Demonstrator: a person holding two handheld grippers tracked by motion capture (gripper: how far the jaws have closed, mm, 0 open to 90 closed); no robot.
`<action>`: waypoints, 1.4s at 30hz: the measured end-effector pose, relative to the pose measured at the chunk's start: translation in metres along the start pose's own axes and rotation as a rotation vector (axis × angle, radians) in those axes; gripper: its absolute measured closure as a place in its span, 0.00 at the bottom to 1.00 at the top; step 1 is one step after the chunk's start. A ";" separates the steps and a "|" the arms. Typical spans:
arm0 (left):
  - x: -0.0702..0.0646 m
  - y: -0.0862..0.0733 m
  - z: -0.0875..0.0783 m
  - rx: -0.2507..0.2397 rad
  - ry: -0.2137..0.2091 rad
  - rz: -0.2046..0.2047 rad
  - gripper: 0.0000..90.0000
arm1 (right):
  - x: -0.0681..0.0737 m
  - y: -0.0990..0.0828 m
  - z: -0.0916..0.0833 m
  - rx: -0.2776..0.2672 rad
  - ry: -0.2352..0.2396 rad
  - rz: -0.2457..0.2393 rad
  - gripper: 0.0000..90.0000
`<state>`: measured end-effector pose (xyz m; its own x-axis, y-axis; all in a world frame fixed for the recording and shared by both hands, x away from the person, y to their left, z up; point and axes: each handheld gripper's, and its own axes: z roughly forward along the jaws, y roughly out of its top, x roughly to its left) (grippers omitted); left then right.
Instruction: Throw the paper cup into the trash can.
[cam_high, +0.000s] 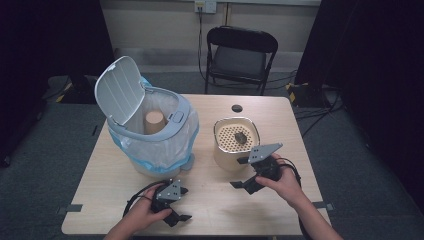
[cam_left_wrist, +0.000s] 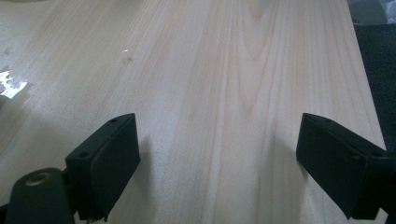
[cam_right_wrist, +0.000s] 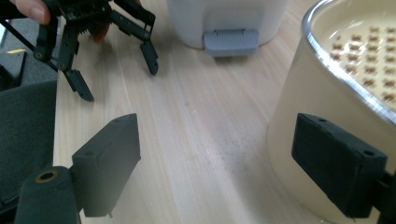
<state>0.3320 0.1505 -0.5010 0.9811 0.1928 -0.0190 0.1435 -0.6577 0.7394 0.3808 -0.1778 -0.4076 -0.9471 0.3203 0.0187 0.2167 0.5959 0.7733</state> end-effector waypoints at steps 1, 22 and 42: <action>0.000 0.000 0.000 -0.004 -0.001 0.000 0.14 | 0.001 -0.003 0.002 -0.001 -0.005 -0.001 0.16; -0.002 0.001 0.003 0.002 0.000 0.002 0.09 | 0.013 -0.068 0.045 0.094 -0.040 0.016 0.16; -0.010 0.001 -0.011 0.046 -0.028 0.001 0.19 | 0.013 -0.078 0.051 0.061 -0.054 0.018 0.15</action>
<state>0.3209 0.1560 -0.4925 0.9843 0.1725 -0.0375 0.1480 -0.6905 0.7080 0.3633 -0.1825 -0.5003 -0.9291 0.3699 -0.0037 0.2491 0.6329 0.7330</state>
